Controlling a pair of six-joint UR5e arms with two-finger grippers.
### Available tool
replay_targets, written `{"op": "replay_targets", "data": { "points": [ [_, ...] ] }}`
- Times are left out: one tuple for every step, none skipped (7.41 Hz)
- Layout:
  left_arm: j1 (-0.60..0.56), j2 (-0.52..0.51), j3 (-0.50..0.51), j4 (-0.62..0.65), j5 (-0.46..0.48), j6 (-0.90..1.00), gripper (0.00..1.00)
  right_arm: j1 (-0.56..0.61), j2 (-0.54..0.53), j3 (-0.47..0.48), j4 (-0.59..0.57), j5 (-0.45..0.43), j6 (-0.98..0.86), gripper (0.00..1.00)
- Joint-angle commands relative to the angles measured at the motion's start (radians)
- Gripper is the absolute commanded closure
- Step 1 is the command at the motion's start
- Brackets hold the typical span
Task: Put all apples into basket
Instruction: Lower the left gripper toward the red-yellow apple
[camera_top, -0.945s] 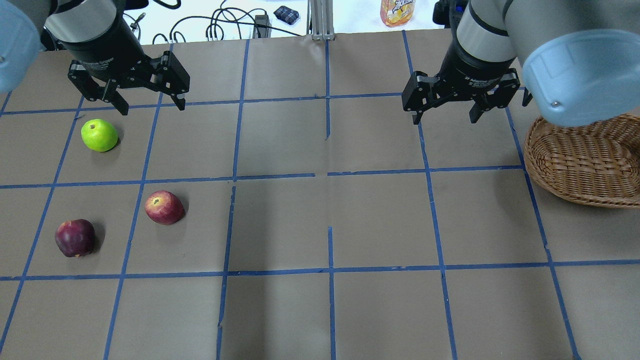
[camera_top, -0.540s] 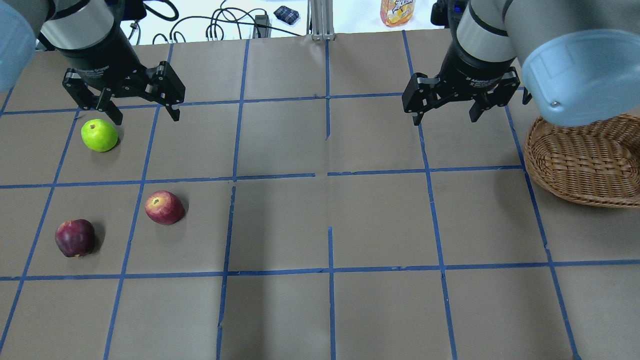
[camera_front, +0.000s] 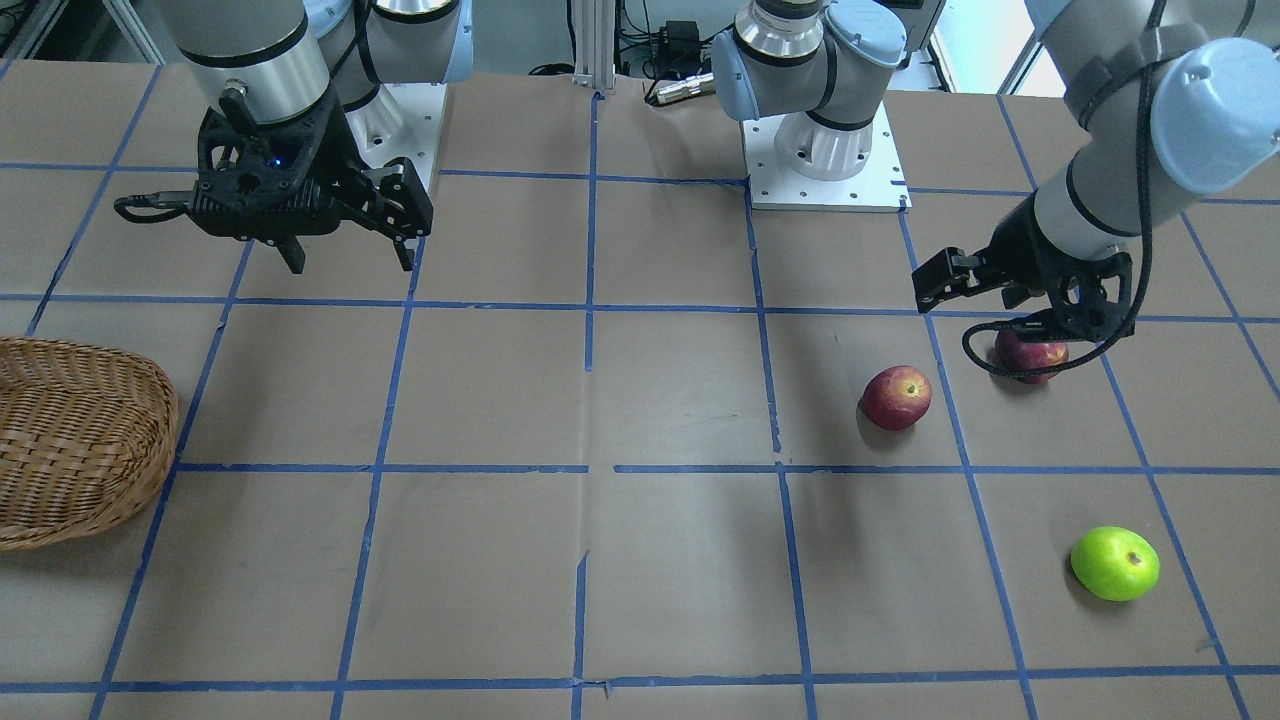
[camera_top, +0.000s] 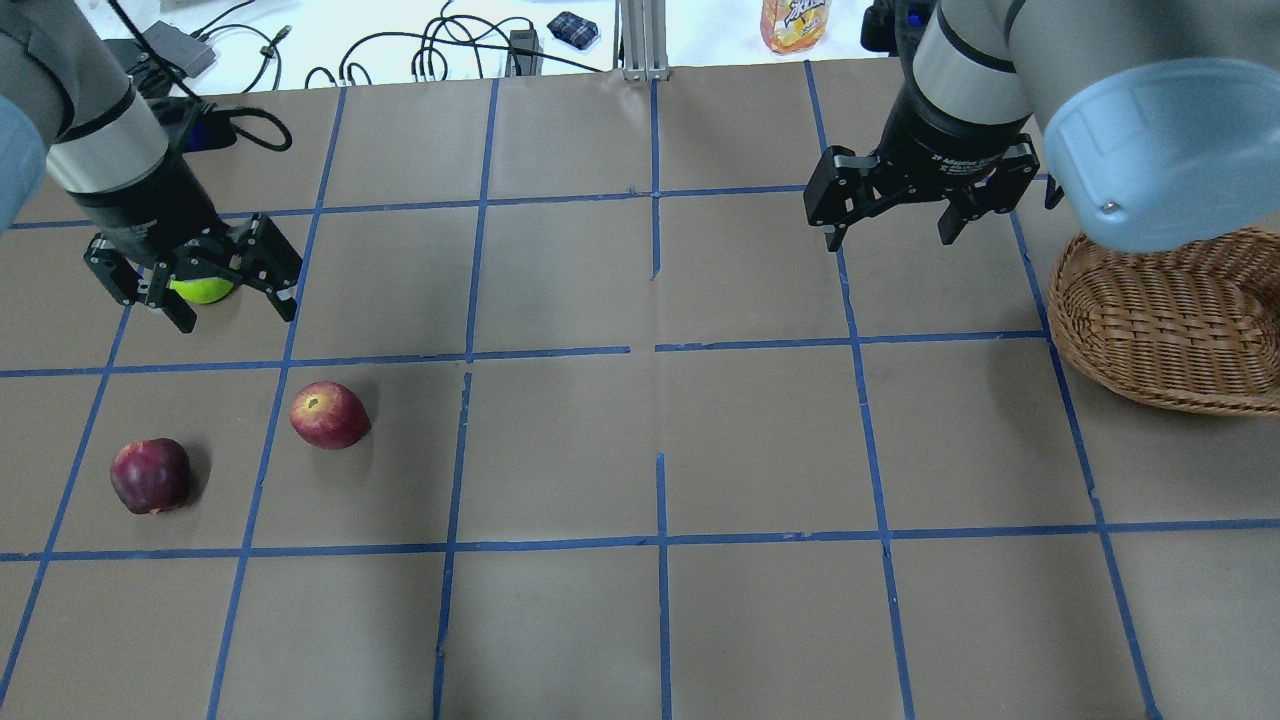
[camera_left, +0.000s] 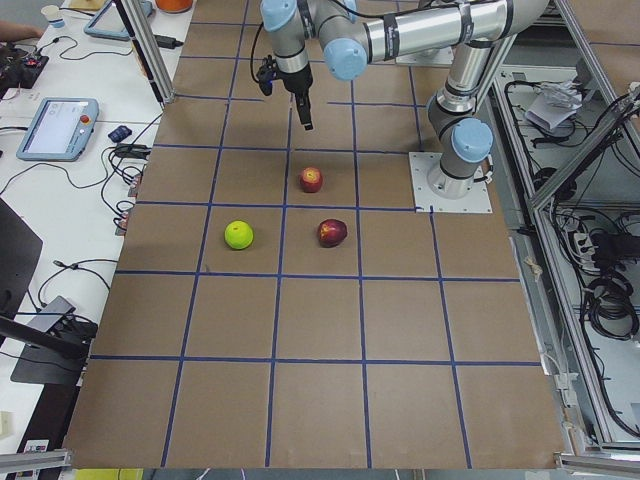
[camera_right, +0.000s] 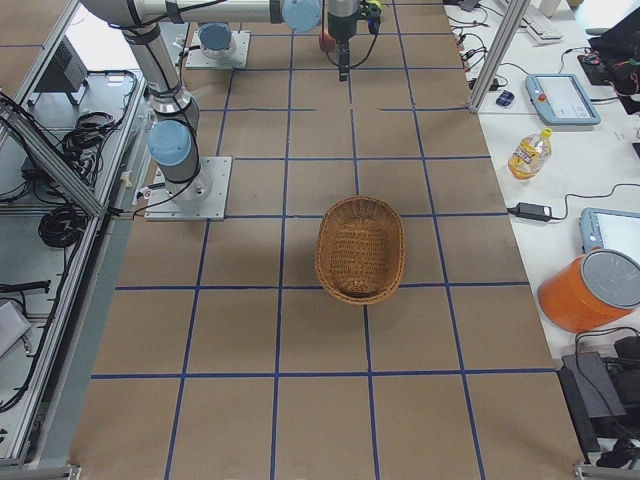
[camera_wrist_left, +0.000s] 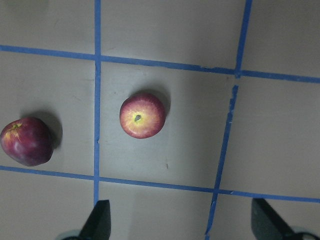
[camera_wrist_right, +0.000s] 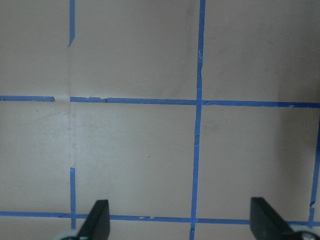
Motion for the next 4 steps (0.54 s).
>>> {"op": "replay_targets", "data": {
  "points": [
    [0.099,-0.041,-0.214,0.287,-0.004,0.131,0.00,0.000,0.000,0.000,-0.001,0.002,0.000,0.00],
    [0.111,-0.062,-0.283,0.401,-0.021,0.146,0.00,0.000,0.001,0.000,0.001,0.002,0.000,0.00],
    [0.112,-0.076,-0.299,0.422,-0.056,0.148,0.00,0.000,0.001,0.000,0.001,0.002,0.000,0.00],
    [0.112,-0.088,-0.299,0.423,-0.077,0.149,0.00,0.000,0.000,0.000,0.001,0.002,0.000,0.00]
  ]
}}
